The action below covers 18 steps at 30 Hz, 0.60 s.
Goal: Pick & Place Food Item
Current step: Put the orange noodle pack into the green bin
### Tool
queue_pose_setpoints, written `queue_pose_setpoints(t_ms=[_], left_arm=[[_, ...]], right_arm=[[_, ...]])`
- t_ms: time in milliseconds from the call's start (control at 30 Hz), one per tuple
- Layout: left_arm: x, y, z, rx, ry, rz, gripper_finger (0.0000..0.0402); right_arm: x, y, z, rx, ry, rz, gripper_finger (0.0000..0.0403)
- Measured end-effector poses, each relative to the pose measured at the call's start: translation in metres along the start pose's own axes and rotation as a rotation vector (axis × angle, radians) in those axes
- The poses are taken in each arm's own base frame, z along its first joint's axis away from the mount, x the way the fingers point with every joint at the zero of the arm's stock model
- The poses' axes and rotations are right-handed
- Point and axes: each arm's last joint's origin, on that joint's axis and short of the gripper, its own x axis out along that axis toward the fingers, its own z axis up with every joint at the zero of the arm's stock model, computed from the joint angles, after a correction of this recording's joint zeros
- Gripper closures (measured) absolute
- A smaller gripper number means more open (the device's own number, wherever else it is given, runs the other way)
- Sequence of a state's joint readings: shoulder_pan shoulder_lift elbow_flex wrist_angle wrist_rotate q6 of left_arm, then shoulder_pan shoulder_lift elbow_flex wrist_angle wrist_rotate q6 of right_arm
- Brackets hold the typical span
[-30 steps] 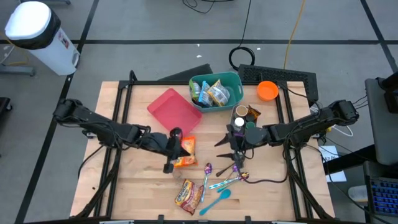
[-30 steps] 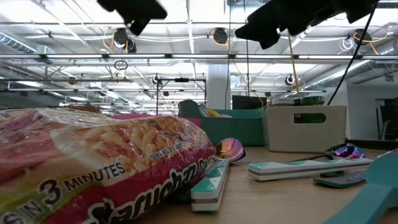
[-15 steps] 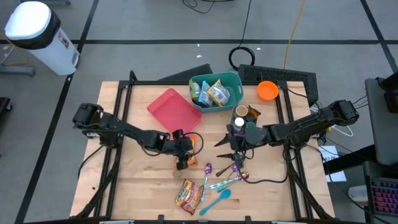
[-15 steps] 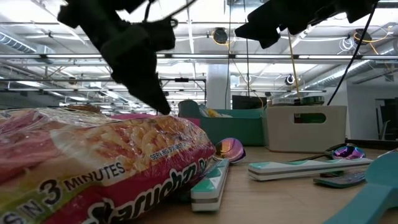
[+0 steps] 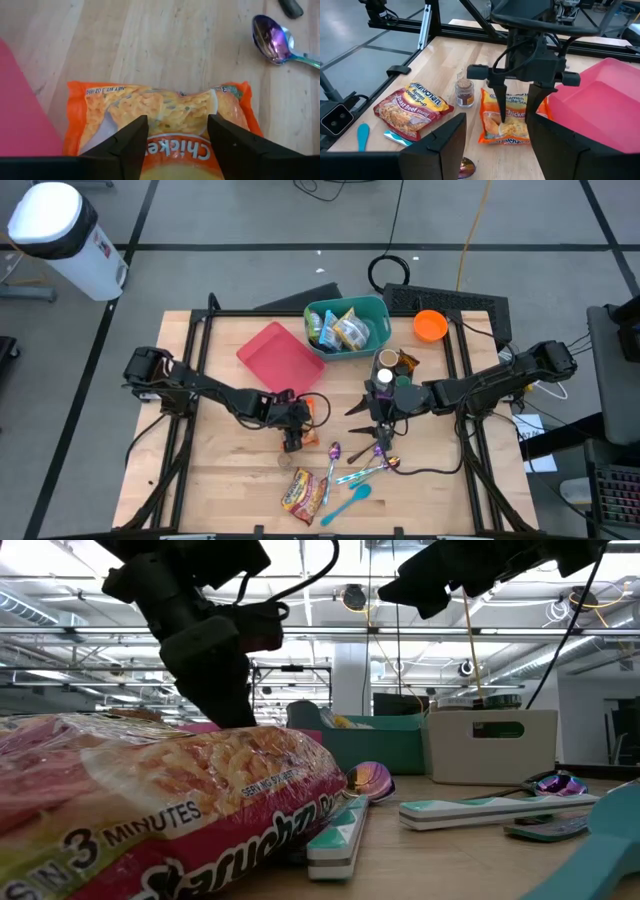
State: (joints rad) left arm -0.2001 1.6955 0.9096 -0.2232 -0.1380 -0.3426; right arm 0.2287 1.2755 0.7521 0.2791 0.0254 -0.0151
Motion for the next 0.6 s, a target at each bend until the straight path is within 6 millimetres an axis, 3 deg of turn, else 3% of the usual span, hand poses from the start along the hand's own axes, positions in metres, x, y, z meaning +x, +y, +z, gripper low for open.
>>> queue_pose_setpoints(t_ms=[367, 600], left_arm=[[-0.0001, -0.0006, -0.0003, 0.002, 0.009, -0.022, 0.0308], [-0.0045, -0.0016, 0.0008, 0.108, -0.001, -0.040, 0.0394]], right_arm=[[0.0000, 0.0000, 0.0000, 0.000, 0.000, 0.000, 0.0202], [0.0000, 0.0000, 0.0000, 0.000, 0.000, 0.000, 0.0202]])
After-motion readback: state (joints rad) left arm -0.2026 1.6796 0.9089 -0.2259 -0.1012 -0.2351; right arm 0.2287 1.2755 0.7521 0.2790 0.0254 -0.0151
